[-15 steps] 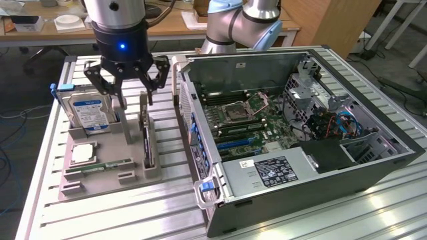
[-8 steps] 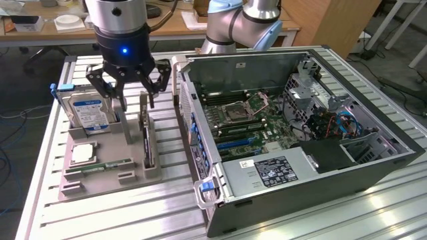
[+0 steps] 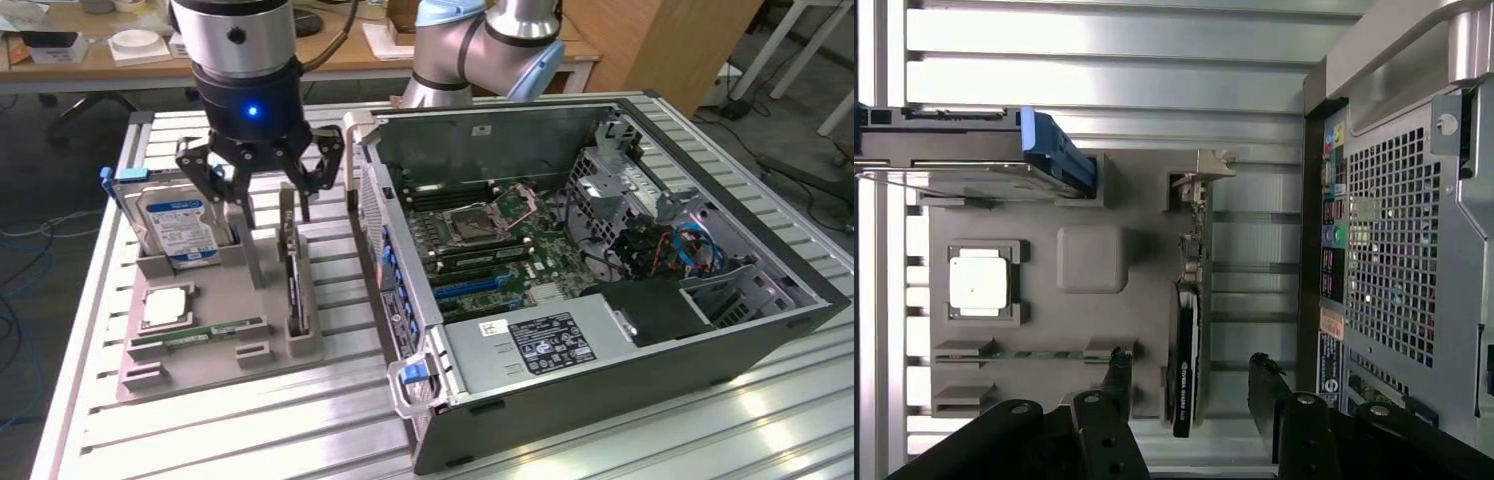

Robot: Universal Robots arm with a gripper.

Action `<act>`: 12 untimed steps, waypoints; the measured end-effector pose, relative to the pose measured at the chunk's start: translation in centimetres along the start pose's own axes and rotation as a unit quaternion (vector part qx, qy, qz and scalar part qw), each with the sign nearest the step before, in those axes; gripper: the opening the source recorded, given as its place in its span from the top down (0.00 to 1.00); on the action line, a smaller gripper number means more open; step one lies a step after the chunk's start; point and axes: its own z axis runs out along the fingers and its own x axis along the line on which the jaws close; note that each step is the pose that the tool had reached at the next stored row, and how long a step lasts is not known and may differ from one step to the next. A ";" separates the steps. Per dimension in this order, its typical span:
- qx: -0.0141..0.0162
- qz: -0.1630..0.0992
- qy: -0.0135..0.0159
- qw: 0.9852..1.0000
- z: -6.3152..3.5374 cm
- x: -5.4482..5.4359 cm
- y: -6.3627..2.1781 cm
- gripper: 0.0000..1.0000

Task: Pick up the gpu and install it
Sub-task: 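Pick up the gpu and move the gpu toward the slot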

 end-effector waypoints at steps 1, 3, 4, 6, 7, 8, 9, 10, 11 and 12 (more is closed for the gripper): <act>0.000 0.000 0.000 1.000 0.06 0.0 -0.08 0.41; 0.000 0.000 0.000 1.000 0.18 0.0 -0.20 0.41; 0.000 0.000 0.000 1.000 0.23 -0.1 -0.26 0.41; 0.000 0.000 0.000 1.000 0.37 -0.1 -0.34 0.41; 0.000 0.000 0.000 1.000 0.44 -0.1 -0.37 0.41; 0.000 0.000 0.000 1.000 0.53 -0.1 -0.39 0.41; 0.000 0.000 0.000 1.000 0.64 -0.1 -0.41 0.41; 0.000 0.000 0.000 1.000 0.74 -0.2 -0.44 0.41; 0.000 0.000 0.000 1.000 0.86 -0.2 -0.46 0.41; 0.000 0.000 0.000 1.000 1.00 -0.2 -0.46 0.41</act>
